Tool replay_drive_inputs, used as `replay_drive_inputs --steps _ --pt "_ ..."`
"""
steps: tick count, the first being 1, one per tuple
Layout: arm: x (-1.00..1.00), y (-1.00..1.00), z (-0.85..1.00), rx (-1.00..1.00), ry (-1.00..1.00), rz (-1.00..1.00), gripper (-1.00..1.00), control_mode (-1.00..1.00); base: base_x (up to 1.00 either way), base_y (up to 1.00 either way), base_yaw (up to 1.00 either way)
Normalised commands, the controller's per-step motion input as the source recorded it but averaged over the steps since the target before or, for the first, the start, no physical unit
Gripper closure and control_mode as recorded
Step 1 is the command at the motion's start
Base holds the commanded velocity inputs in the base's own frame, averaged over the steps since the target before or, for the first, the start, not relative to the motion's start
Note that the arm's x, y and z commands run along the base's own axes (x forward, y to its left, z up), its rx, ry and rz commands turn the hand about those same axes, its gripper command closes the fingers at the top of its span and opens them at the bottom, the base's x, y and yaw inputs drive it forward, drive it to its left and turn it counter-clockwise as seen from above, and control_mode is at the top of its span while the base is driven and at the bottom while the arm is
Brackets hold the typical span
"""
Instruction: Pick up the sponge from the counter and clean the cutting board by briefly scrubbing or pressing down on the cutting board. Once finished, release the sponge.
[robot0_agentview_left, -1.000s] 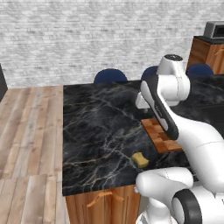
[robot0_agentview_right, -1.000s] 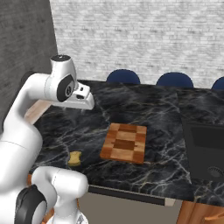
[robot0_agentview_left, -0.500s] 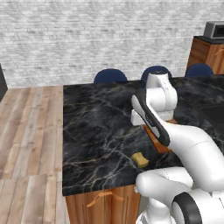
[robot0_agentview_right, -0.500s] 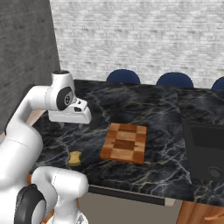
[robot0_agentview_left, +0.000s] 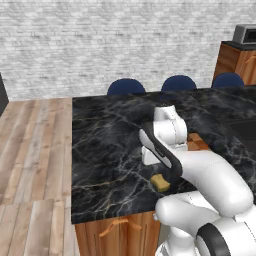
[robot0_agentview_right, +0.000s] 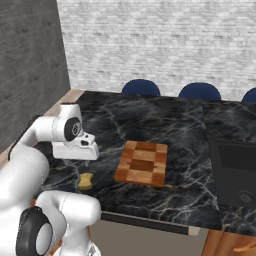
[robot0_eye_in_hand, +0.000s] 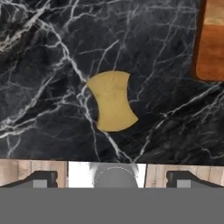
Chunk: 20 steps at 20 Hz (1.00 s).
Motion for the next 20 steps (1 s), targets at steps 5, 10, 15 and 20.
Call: replay_drive_inputs --steps 5,10,15,20 --pt "-0.01 0.02 -0.5 0.0 0.02 0.0 -1.0 -1.0 0.0 0.0 0.0" --pt "0.38 0.0 -0.42 0.0 0.03 0.0 -1.0 -1.0 0.0 0.0 0.0" --pt "0.38 0.0 -0.39 0.0 0.09 0.0 -1.0 -1.0 0.0 0.0 0.0" --pt "0.1 0.0 -0.27 0.0 0.01 0.0 -1.0 -1.0 0.0 0.0 0.0"
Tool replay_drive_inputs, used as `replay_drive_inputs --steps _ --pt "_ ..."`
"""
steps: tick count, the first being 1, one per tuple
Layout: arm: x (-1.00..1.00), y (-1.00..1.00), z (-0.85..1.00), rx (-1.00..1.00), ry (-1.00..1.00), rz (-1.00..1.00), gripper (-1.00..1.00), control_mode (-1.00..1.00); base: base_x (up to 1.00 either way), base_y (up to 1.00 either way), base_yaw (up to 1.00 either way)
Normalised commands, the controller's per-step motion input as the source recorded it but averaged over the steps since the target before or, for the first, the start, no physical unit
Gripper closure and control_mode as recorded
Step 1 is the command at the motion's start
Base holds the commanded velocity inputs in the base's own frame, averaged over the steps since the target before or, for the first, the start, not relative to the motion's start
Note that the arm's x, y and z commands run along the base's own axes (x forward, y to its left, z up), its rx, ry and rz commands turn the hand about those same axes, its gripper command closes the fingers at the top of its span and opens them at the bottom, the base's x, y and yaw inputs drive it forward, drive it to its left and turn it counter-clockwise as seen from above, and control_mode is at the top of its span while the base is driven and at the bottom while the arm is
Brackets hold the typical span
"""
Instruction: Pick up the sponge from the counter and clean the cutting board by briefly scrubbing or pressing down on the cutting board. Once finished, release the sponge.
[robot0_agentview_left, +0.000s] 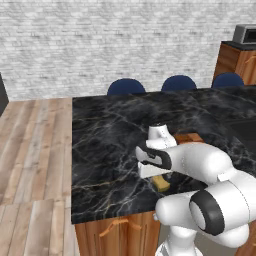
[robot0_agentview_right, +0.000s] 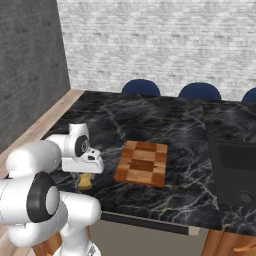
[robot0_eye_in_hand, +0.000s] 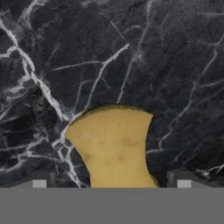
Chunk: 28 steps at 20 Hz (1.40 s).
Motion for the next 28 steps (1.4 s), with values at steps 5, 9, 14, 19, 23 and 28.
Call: replay_drive_inputs --steps 5,9,14,19,23,28 --pt "0.0 0.0 -0.19 0.01 -0.01 0.0 -1.0 -1.0 0.0 0.0 0.0" --pt "0.0 0.0 -0.22 0.01 -0.02 0.0 -1.0 -1.0 0.0 0.0 0.0" --pt "0.0 0.0 -0.21 0.0 0.0 0.0 -1.0 -1.0 0.0 0.0 0.0" --pt "0.0 -0.01 -0.03 0.0 -0.05 0.0 1.0 -1.0 0.0 0.0 0.0" --pt "0.01 -0.14 0.32 0.01 -0.06 0.0 1.0 -1.0 0.0 0.0 0.0" --pt "0.24 -0.42 0.55 0.01 0.0 0.0 1.0 -1.0 0.0 0.0 0.0"
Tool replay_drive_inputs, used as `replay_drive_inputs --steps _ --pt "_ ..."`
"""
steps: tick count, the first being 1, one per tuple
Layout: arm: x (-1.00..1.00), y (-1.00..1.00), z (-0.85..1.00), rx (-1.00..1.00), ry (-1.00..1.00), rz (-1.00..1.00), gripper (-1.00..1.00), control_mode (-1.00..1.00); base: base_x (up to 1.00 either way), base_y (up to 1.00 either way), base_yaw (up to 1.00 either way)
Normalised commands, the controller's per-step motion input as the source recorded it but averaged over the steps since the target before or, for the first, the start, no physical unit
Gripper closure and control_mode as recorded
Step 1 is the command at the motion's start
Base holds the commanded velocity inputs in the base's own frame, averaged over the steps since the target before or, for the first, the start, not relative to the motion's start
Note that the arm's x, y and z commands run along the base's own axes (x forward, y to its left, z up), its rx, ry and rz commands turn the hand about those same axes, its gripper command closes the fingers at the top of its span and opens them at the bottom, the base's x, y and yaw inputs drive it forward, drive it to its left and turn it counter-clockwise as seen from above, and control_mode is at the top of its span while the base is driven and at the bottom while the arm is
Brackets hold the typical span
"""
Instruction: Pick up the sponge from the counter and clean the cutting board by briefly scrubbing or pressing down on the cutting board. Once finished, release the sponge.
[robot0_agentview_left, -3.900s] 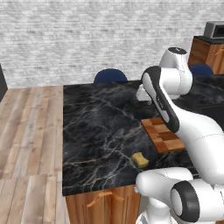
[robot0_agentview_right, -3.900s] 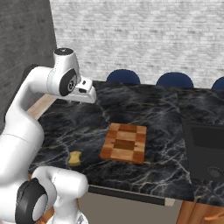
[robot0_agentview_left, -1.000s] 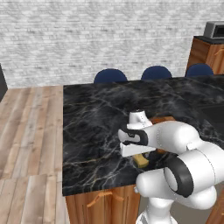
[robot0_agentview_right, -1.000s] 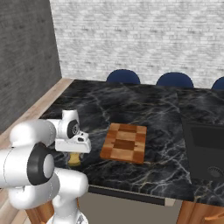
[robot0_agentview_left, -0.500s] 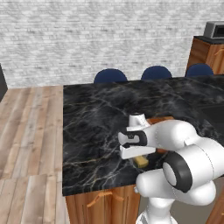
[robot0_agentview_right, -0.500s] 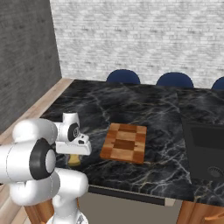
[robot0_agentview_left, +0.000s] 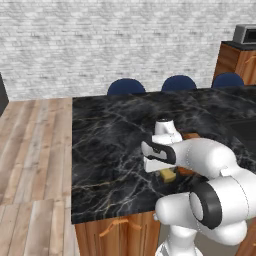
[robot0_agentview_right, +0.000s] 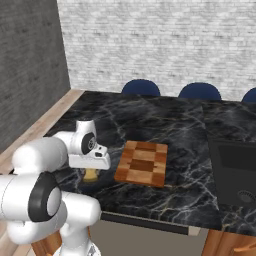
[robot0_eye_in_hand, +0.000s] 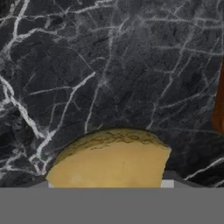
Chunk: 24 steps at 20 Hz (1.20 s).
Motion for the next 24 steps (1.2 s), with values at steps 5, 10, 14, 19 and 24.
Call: replay_drive_inputs --steps 5,10,14,19,24 --pt "0.29 -0.43 0.36 0.0 0.04 0.0 1.0 -1.0 0.0 0.0 0.0" --pt "0.18 -0.49 0.04 0.0 0.01 0.0 1.0 -1.0 0.0 0.0 0.0" --pt "0.09 -0.43 0.0 0.0 0.0 0.07 1.0 -1.0 0.0 0.0 0.0" --pt "0.23 -0.27 -0.05 0.0 0.01 0.16 1.0 -1.0 0.0 0.0 0.0" --pt "0.14 -0.14 -0.18 0.0 0.0 0.28 1.0 -1.0 0.0 0.0 0.0"
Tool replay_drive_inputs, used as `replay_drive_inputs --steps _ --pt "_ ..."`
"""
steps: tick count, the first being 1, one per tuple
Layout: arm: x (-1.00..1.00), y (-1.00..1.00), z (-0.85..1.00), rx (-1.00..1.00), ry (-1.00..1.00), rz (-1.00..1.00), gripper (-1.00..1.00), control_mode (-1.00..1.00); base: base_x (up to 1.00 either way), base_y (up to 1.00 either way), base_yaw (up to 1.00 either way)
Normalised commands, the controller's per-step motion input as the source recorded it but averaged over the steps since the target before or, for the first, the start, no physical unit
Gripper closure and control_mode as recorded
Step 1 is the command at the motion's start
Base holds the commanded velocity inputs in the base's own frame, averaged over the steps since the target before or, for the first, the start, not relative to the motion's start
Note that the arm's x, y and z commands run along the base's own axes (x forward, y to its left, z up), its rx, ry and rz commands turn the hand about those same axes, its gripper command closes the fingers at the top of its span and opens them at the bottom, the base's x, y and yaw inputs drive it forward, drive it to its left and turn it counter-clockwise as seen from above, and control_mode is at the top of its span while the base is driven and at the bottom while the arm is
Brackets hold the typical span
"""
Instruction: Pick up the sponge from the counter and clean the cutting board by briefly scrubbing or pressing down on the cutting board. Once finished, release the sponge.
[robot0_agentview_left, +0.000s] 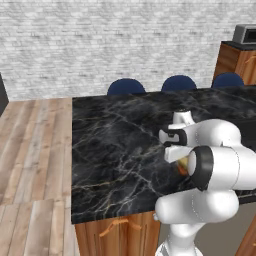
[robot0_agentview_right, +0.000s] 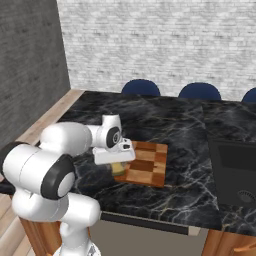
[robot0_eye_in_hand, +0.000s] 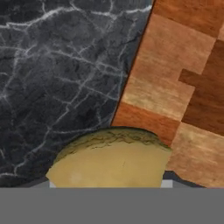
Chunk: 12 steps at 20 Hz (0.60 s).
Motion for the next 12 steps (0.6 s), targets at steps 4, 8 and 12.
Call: replay_drive_inputs --steps 4,8,12 --pt "0.0 -0.05 -0.13 0.03 0.0 0.32 1.0 -1.0 0.0 0.0 0.0" --pt "0.0 -0.11 -0.09 0.05 0.0 0.3 1.0 -1.0 0.0 0.0 0.0" --pt "0.0 -0.12 -0.19 0.06 0.0 0.27 1.0 -1.0 0.0 0.0 0.0"
